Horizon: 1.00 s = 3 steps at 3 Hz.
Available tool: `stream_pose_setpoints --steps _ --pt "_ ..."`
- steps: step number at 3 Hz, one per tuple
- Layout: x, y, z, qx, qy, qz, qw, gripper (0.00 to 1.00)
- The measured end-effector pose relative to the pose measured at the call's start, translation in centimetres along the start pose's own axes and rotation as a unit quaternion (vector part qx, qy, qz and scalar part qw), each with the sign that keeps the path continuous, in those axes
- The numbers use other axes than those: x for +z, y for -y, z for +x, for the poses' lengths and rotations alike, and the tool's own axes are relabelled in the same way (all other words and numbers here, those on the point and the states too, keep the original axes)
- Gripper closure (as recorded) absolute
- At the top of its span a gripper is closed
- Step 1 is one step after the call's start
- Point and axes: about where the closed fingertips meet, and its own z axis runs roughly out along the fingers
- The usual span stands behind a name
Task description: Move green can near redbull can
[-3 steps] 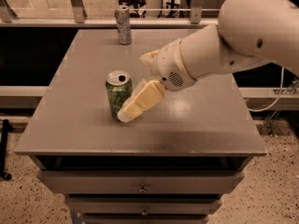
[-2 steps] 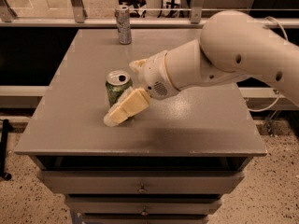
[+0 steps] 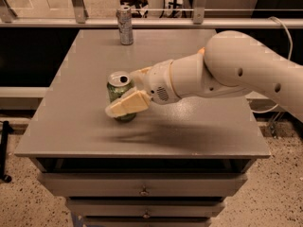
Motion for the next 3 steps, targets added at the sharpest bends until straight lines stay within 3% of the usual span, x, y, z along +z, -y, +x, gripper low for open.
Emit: stream_pose_setpoints --steps 2,3 --pt "-1.9 4.0 -0.2 0.026 0.019 0.047 0.9984 0.7" --pt "-6.0 7.9 -1.0 0.027 0.041 0.092 0.9945 0.93"
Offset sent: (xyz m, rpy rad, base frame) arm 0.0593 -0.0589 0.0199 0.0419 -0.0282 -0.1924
